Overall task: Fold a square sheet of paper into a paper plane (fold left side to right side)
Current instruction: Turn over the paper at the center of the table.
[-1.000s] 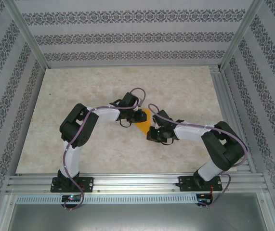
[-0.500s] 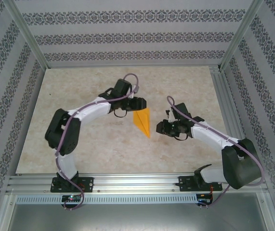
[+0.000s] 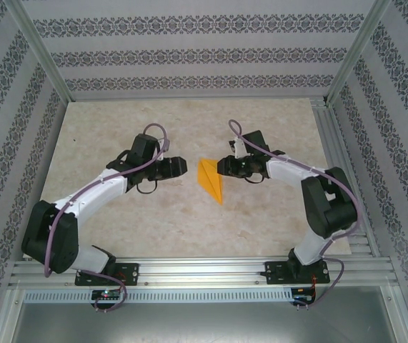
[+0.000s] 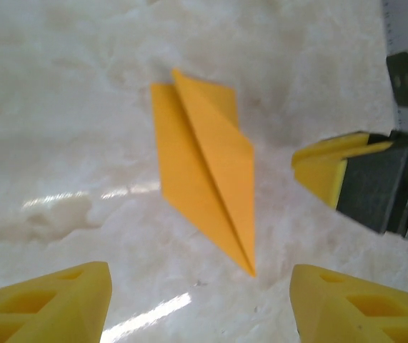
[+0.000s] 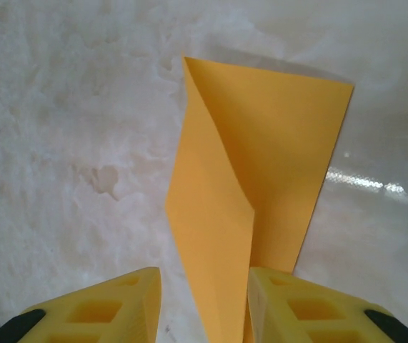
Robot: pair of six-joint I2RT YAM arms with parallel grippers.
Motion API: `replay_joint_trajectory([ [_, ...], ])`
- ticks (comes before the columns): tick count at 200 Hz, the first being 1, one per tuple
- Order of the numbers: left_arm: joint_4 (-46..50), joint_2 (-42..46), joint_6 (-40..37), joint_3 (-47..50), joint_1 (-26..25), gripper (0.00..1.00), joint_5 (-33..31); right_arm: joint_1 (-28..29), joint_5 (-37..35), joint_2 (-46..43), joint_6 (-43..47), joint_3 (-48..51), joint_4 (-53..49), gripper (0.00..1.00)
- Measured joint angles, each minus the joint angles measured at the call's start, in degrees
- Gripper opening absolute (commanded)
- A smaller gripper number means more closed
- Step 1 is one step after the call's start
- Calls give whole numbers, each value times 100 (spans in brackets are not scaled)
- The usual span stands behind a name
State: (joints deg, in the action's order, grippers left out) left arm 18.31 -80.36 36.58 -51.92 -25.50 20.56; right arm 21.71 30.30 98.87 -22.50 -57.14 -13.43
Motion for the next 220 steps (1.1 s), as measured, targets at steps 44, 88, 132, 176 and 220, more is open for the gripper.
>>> replay_joint_trajectory([
  [44, 48, 356, 92, 249, 0, 70, -96, 4, 76, 671, 20, -236, 131, 35],
  [88, 52, 431, 101, 249, 0, 70, -164, 92, 295, 992, -44, -282, 299, 14],
  [132, 44, 525, 197, 249, 0, 75, -111, 114, 452, 839, -122, -273, 398, 0],
  [176, -400, 970, 566, 247, 0, 78, 302, 52, 599, -647, -240, -221, 446, 0],
  [220, -1550, 1043, 1189, 155, -2, 73, 970, 15, 1056, -2041, -634, -74, 962, 0],
])
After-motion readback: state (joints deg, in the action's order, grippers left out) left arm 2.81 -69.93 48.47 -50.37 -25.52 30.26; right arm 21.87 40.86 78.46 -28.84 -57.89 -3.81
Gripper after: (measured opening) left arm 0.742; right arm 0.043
